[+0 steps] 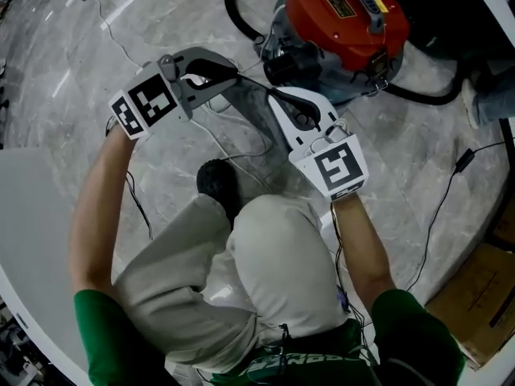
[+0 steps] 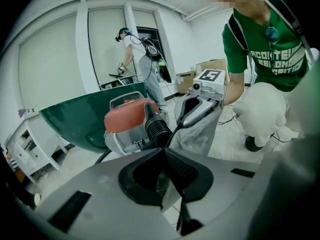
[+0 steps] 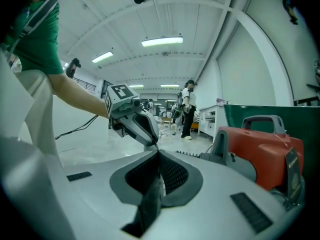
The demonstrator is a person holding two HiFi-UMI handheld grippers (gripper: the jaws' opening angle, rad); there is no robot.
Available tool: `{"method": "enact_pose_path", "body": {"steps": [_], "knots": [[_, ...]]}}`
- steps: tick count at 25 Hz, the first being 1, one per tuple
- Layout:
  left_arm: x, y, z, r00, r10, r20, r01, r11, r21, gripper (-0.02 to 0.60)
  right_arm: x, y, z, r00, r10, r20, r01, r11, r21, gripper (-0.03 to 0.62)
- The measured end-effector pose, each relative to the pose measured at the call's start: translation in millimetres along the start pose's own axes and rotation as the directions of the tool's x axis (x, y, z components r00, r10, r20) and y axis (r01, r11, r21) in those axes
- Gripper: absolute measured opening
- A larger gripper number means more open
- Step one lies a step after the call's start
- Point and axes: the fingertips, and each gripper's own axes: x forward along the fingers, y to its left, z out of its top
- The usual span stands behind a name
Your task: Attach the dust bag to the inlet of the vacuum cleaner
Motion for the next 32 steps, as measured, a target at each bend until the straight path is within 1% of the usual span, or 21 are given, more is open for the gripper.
{"method": "enact_pose_path", "body": {"steps": [6,9,19,32], "knots": [[6.5,15.5,6.5,1.0,0.018,0.005,-0.018,1.0,0.023,0.021,1.0,-13.2,3.7,0.994,-0.105,-0.004,0.105,0.992,0.071,0.014],[12.2,23.6,9.5,0.999,0.048,-0.02,-0.047,0.997,0.057,0.026,2.1,-17.3,3.0,0.991,-0.136,-0.018,0.137,0.988,0.078,0.014],[25.8,33.2,24.5,0.997,0.072,-0.031,-0.067,0.987,0.144,0.029,-5.5,-23.3,2.4,0.991,-0.125,-0.049,0.128,0.989,0.072,0.014],[34.0,39.6,29.5,0.998,0.067,-0.014,-0.064,0.985,0.161,0.028,-9.0,-27.3,3.4,0.992,-0.12,-0.037,0.123,0.986,0.116,0.015]]}}
